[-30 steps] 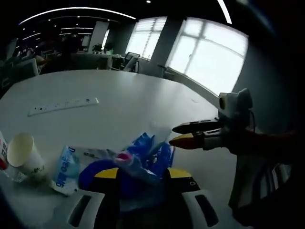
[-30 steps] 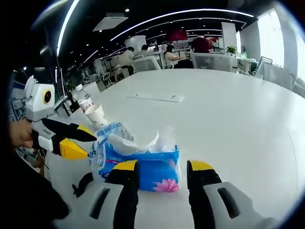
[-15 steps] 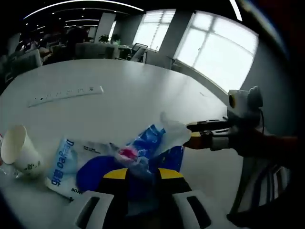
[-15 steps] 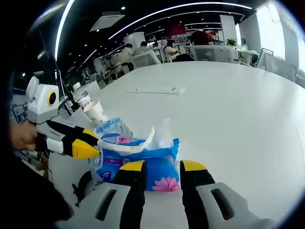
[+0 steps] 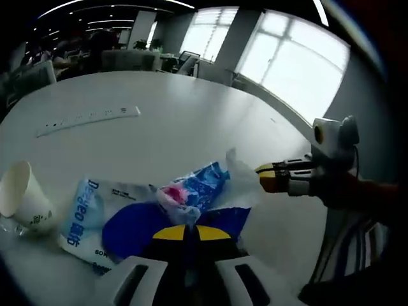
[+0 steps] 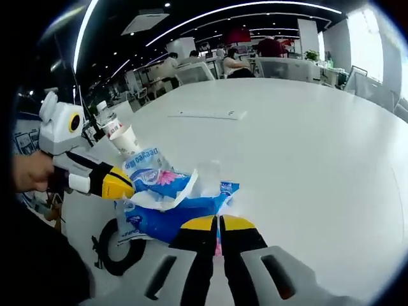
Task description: Arrange the tabletop items into an orderly group along one side of the table until the central work area is clear of visible clutter.
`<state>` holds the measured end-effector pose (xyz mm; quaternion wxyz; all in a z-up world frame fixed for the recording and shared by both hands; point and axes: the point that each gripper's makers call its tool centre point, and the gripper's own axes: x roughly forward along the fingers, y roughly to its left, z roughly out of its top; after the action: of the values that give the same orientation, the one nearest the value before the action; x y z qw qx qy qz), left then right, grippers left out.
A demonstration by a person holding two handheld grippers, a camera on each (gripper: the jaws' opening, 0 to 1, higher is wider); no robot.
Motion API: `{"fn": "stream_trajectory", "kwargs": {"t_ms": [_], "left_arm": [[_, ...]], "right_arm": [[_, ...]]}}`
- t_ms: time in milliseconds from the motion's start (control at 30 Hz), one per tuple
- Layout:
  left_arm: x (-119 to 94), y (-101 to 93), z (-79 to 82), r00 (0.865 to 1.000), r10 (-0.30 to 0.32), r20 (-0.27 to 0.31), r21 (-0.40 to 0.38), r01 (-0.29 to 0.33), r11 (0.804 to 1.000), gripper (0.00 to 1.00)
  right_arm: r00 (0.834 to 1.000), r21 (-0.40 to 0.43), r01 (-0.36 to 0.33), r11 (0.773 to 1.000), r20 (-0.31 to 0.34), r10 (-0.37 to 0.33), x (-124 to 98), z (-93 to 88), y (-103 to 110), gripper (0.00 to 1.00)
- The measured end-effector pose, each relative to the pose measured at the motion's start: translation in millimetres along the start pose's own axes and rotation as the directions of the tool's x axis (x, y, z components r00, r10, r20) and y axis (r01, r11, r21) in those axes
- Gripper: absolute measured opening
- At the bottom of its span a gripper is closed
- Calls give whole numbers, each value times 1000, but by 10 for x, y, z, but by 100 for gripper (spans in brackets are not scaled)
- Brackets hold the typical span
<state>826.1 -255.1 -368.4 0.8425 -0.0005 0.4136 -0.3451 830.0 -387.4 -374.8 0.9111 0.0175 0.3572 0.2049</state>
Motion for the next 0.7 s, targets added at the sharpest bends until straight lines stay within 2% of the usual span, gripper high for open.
{"fn": "stream_trajectory", "kwargs": {"t_ms": [333,700], "left_arm": [[-66,19,32,1000,-8,14,-20,9,1000,0],[-131,-36,186,998,-20,61,-6,21,1000,0]], "right_arm": [[1000,2,-1,1000,26,1,-83,59,20,0],[996,-5,27,1000,81,-26,-219,206,2,0]]}}
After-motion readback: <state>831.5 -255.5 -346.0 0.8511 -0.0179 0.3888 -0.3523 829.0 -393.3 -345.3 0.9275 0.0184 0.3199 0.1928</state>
